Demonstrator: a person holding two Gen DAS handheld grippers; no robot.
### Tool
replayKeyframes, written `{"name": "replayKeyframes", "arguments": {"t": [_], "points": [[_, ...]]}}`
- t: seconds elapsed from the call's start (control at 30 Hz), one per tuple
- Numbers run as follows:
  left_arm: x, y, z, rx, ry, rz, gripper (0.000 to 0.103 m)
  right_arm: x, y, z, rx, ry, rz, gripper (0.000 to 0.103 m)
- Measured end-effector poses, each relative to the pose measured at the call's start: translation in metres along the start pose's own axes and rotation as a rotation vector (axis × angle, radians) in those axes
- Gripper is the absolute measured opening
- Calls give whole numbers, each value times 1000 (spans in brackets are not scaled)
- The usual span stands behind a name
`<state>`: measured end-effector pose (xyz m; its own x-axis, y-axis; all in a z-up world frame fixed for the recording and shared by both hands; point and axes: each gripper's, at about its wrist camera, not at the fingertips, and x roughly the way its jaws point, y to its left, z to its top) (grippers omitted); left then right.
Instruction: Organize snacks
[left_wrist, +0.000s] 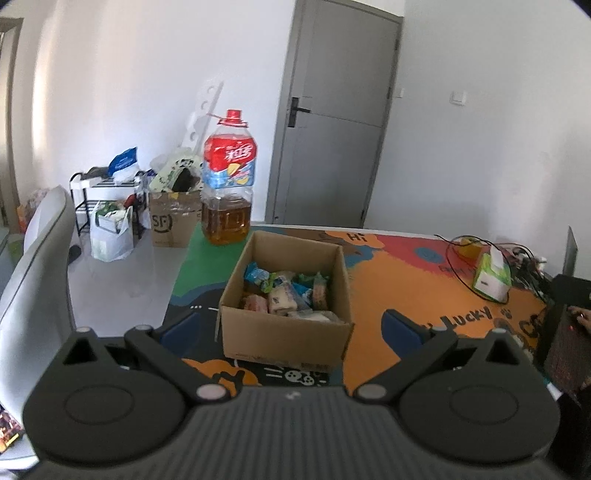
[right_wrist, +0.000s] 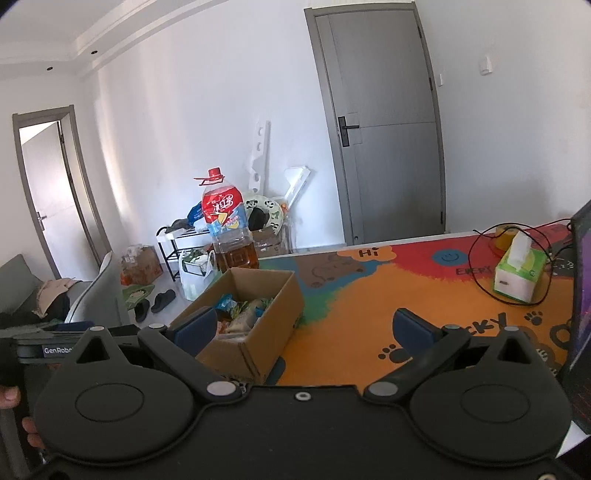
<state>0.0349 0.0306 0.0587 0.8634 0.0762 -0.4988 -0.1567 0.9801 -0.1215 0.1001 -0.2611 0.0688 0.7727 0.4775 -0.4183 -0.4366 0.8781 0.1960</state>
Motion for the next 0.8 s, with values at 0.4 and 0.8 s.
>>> {"name": "replayKeyframes", "arguments": {"t": [0.4,0.8], "points": [[-9,-11,-3,50,-16,-6,103,-7,3,-10,4,11,-10,103],[-3,-7,-7,48,3,-5,103,-5,8,-15,-5,23,-6,103]]}}
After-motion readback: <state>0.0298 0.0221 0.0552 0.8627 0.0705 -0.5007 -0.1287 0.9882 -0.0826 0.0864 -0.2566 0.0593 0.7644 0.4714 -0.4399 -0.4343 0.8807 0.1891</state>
